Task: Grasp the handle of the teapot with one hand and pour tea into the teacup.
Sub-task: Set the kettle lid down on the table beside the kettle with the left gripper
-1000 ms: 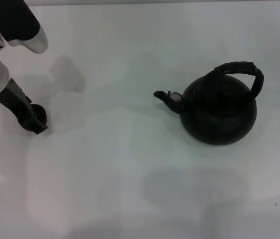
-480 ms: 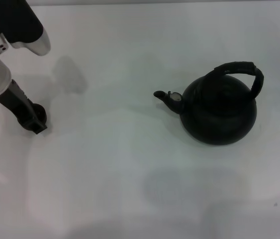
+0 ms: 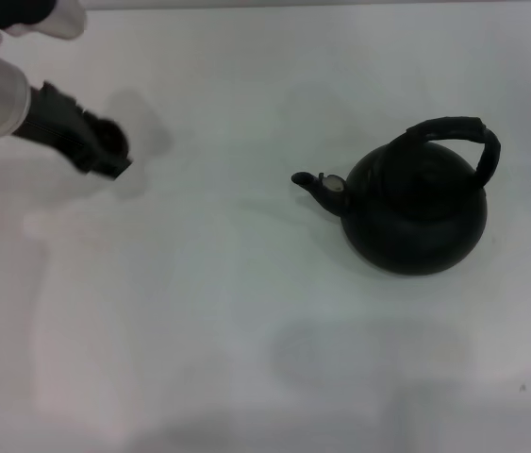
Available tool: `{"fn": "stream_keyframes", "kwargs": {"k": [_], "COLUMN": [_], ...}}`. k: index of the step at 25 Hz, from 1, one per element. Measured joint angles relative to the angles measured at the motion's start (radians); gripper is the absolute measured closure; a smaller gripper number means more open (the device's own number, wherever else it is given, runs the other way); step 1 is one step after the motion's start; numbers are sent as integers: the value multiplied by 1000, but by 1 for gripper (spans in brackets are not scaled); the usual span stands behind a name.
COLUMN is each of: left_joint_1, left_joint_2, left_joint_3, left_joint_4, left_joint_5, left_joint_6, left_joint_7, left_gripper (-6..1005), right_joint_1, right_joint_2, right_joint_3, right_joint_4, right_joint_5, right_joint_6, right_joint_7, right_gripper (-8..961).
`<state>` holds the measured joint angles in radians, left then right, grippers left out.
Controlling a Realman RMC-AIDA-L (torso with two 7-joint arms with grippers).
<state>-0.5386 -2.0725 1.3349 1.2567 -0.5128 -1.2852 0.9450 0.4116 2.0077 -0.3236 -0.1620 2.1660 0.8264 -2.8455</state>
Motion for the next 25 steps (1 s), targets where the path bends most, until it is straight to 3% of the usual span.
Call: {"fn": "stream_keyframes", "kwargs": {"k": [7,17,25], "left_joint_1": [77,180,198], "left_joint_2": [0,0,-1], "left_joint_3": [-16,-75,-88], "left_joint_4": [-30,-188,-344], "left_joint_5": [-297,-783,-866], "left_joint_6": [153,160,168], "left_joint_7": [160,548,697], "left_gripper": [298,298,298], "right_joint_1": [4,-2,-9], "right_joint_2": [-1,-4,-6], "right_joint_3": [-4,-11,-12], "right_joint_4": [-4,-8,-21], "right_joint_5": [-1,-7,-8], "right_joint_6": [0,-9,-18], "right_joint_7": [0,0,-7], "right_gripper": [109,109,108]}}
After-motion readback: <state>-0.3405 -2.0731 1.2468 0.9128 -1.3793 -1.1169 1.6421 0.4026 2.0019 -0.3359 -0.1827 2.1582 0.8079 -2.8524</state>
